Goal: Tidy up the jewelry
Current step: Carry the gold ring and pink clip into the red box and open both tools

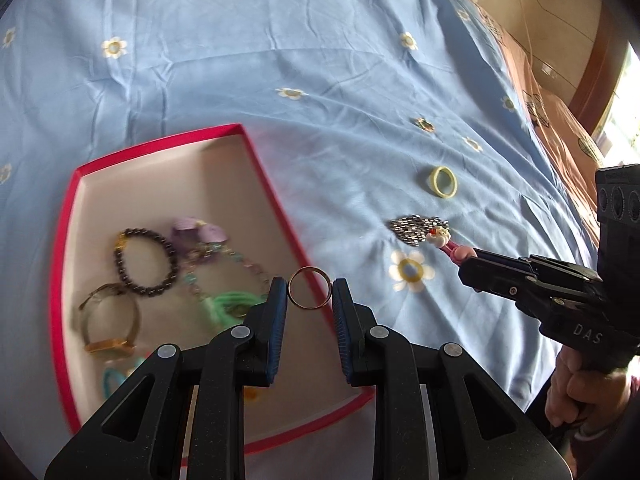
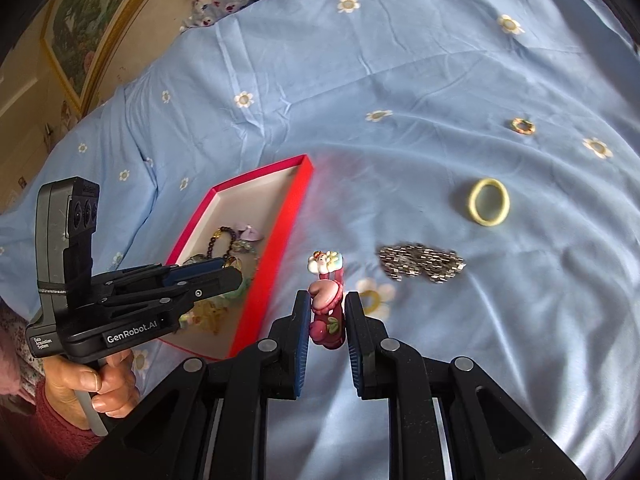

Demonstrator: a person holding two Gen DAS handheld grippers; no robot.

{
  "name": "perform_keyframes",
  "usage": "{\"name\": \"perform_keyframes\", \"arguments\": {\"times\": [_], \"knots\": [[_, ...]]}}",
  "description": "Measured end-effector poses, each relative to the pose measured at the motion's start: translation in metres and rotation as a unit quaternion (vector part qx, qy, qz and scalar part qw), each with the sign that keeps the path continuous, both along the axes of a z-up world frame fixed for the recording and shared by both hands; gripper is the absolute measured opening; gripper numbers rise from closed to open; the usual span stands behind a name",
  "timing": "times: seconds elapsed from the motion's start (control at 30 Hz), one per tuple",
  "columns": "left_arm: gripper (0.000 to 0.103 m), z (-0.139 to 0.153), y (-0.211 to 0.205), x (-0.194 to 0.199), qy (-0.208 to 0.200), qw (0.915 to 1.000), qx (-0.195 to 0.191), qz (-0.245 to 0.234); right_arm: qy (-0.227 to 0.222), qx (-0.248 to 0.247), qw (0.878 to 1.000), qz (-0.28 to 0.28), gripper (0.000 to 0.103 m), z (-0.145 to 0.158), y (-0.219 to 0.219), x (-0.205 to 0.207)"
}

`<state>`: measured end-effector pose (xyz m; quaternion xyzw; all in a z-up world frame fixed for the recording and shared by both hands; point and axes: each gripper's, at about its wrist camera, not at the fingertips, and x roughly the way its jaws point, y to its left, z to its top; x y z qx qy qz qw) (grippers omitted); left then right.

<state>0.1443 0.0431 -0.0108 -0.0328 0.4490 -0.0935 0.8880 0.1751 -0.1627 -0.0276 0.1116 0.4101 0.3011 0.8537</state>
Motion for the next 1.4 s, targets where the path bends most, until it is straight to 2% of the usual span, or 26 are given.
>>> {"name": "perform_keyframes", "arguments": {"times": [0.63,0.87,1.03,1.4], "knots": [[0.021,0.003,0.090,-0.018,-0.009,0.9962,-0.002,0.086,-0.011,-0.011,0.997,0.075,0.017,0.005,0.090,0.004],[0.021,-0.003,0.103,-0.001,-0.003,0.9961,0.003,0.089,-0.010,-0.023,0.995,0.094,0.017,-0.001,0.118,0.019],[0.021,-0.012,0.106,0.018,0.008,0.9959,0.024,0.087,-0.008,-0.033,0.994,0.101,0.017,-0.007,0.135,0.034],[0.021,-0.036,0.104,0.044,0.035,0.9955,0.044,0.077,0.010,-0.050,0.993,0.102,0.017,-0.021,0.156,0.068]]}}
